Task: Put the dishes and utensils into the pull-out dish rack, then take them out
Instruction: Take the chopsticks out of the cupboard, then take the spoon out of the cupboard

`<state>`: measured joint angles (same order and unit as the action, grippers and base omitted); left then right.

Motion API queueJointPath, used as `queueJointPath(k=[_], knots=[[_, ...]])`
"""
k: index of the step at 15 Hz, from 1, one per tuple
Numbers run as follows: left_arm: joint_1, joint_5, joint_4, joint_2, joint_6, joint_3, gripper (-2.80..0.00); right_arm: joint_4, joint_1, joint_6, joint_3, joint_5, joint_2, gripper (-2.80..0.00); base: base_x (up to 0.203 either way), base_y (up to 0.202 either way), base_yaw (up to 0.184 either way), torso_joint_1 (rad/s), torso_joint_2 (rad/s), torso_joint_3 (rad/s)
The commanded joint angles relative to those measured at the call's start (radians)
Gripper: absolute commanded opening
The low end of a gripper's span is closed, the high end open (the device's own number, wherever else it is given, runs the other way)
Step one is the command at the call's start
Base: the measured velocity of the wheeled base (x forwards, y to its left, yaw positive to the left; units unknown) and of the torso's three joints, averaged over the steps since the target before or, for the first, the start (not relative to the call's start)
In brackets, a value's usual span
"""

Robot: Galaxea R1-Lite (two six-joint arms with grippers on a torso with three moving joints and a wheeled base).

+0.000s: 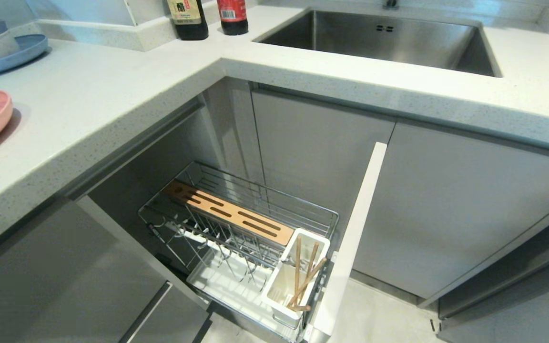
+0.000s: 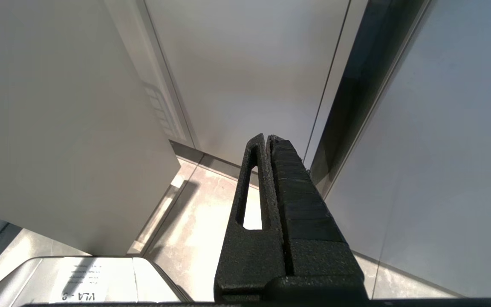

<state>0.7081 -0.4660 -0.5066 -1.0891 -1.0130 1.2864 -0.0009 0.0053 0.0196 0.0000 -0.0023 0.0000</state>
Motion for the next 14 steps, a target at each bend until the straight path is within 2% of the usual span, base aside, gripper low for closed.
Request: queueJointPath(k=[1,12,14], knots=[[0.001,0.0,-0.003,0.0,-0.006,0.002,0.0,0.0,0.001,0.0,0.002,-0.001,0.0,-2.8,0.0,0.0,0.0,0.0,0.0,0.0],[0.001,0.021,0.005,0.006,-0.006,0.05,0.0,-0.001,0.001,0.0,0.002,-0.001,0.0,-2.8,0.0,0.0,0.0,0.0,0.0,0.0],[0.002,0.102,0.008,0.005,-0.009,0.093,0.0,-0.001,0.001,0.0,0.002,-0.001,0.0,-2.8,0.0,0.0,0.0,0.0,0.0,0.0]])
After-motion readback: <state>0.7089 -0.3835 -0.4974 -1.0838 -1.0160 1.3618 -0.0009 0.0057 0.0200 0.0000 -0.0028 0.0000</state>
